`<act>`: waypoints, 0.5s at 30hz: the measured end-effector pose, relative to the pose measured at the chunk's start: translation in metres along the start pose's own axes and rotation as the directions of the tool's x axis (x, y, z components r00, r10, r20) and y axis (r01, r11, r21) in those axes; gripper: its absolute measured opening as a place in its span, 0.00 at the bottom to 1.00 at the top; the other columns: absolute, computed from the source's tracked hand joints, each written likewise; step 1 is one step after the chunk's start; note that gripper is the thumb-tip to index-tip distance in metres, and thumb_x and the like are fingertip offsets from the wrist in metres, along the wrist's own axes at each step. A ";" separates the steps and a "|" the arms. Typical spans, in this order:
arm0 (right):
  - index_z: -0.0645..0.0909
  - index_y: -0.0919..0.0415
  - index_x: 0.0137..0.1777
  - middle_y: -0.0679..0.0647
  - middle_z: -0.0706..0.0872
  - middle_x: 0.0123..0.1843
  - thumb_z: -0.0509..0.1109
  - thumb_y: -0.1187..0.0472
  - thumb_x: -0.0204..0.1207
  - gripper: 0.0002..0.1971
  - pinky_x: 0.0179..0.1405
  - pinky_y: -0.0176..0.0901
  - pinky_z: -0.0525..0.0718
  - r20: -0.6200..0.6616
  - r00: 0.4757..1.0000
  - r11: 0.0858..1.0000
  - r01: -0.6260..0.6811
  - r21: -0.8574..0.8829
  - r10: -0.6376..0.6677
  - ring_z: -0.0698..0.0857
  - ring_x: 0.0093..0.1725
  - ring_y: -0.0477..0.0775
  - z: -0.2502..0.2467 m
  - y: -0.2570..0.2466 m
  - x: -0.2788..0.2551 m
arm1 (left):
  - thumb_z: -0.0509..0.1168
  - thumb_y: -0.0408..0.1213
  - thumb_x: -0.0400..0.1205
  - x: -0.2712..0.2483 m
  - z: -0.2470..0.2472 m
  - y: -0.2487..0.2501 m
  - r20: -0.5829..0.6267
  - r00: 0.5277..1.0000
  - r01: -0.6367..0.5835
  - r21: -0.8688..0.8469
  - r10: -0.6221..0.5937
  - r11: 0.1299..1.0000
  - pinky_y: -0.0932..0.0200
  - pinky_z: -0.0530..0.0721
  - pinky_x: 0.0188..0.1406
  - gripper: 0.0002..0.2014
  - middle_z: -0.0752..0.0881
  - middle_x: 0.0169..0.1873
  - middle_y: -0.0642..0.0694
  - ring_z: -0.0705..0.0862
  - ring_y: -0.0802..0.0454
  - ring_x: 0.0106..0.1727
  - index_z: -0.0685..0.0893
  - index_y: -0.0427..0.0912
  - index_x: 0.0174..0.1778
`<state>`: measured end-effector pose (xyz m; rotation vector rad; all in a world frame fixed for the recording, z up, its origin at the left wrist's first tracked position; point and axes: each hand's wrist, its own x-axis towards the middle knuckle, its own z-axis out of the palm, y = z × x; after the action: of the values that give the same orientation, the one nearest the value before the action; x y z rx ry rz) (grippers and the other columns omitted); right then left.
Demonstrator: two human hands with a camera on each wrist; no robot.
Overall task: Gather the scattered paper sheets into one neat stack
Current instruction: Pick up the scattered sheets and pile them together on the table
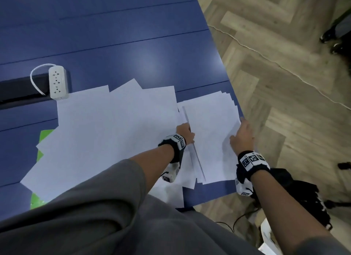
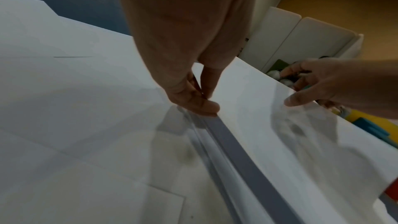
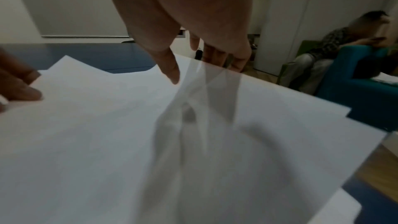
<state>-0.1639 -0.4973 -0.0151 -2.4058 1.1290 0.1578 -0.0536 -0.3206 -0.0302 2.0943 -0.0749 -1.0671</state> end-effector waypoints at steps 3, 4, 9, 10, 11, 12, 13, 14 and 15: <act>0.57 0.59 0.80 0.66 0.64 0.75 0.75 0.64 0.69 0.42 0.72 0.65 0.63 0.016 0.999 0.954 0.053 -0.295 -0.051 0.64 0.74 0.69 0.008 -0.004 -0.001 | 0.61 0.25 0.81 0.004 0.003 0.002 -0.012 1.000 0.024 0.060 -0.023 0.998 0.51 0.89 0.37 0.16 0.77 0.33 0.45 0.85 0.42 0.37 0.67 0.42 0.30; 0.59 0.58 0.80 0.67 0.64 0.76 0.76 0.62 0.69 0.41 0.71 0.66 0.63 0.019 0.995 0.935 0.094 -0.343 -0.093 0.64 0.75 0.69 0.011 -0.006 -0.003 | 0.59 0.26 0.82 0.005 0.003 0.002 -0.019 0.999 0.032 0.072 -0.030 0.997 0.54 0.87 0.34 0.16 0.77 0.33 0.45 0.84 0.43 0.36 0.66 0.42 0.30; 0.71 0.50 0.74 0.59 0.65 0.77 0.76 0.51 0.71 0.32 0.68 0.64 0.65 0.217 0.897 0.872 0.430 -0.233 -0.384 0.64 0.75 0.62 0.032 -0.024 -0.014 | 0.55 0.27 0.83 0.000 -0.006 0.008 -0.011 1.000 -0.020 0.176 0.023 0.984 0.70 0.77 0.19 0.15 0.78 0.33 0.45 0.83 0.48 0.30 0.69 0.39 0.29; 0.69 0.47 0.76 0.57 0.64 0.77 0.76 0.49 0.71 0.33 0.68 0.63 0.66 0.278 0.868 0.852 0.474 -0.221 -0.411 0.63 0.75 0.61 0.038 -0.027 -0.017 | 0.56 0.27 0.82 -0.002 -0.008 0.009 0.004 1.000 -0.031 0.194 0.030 0.981 0.67 0.81 0.25 0.13 0.81 0.33 0.43 0.83 0.47 0.31 0.73 0.36 0.31; 0.67 0.44 0.77 0.56 0.63 0.78 0.76 0.47 0.71 0.35 0.67 0.62 0.67 0.332 0.849 0.839 0.496 -0.226 -0.412 0.63 0.76 0.61 0.043 -0.030 -0.020 | 0.57 0.27 0.81 -0.003 -0.011 0.011 0.024 0.999 -0.047 0.218 0.043 0.975 0.62 0.85 0.36 0.10 0.85 0.36 0.40 0.84 0.44 0.35 0.78 0.33 0.35; 0.64 0.42 0.78 0.55 0.61 0.79 0.75 0.46 0.71 0.37 0.67 0.62 0.69 0.372 0.839 0.829 0.502 -0.245 -0.398 0.62 0.76 0.61 0.048 -0.032 -0.022 | 0.57 0.28 0.80 -0.005 -0.015 0.010 0.039 0.997 -0.077 0.238 0.070 0.968 0.55 0.87 0.45 0.09 0.87 0.41 0.37 0.86 0.40 0.42 0.82 0.30 0.42; 0.62 0.41 0.79 0.55 0.60 0.80 0.75 0.45 0.71 0.38 0.66 0.63 0.71 0.399 0.837 0.821 0.500 -0.276 -0.376 0.61 0.77 0.62 0.051 -0.034 -0.024 | 0.58 0.29 0.80 -0.007 -0.019 0.008 0.047 0.995 -0.092 0.247 0.083 0.965 0.49 0.86 0.51 0.10 0.88 0.47 0.34 0.86 0.37 0.48 0.83 0.30 0.49; 0.61 0.40 0.79 0.55 0.60 0.80 0.75 0.45 0.70 0.39 0.66 0.63 0.72 0.408 0.839 0.812 0.497 -0.306 -0.360 0.60 0.77 0.62 0.054 -0.035 -0.026 | 0.58 0.31 0.80 -0.008 -0.025 0.004 0.044 0.995 -0.095 0.259 0.086 0.961 0.47 0.85 0.55 0.12 0.87 0.52 0.34 0.85 0.36 0.54 0.83 0.32 0.55; 0.62 0.39 0.79 0.54 0.59 0.80 0.76 0.45 0.70 0.39 0.65 0.63 0.73 0.403 0.845 0.807 0.491 -0.327 -0.351 0.59 0.77 0.62 0.056 -0.035 -0.027 | 0.59 0.31 0.80 -0.010 -0.032 -0.002 0.032 0.995 -0.095 0.287 0.089 0.953 0.47 0.82 0.59 0.15 0.85 0.57 0.36 0.82 0.38 0.59 0.81 0.35 0.61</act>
<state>-0.1495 -0.4332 -0.0434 -2.8019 0.4022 0.6820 -0.0372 -0.2961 -0.0134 2.3141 -0.3533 -1.0706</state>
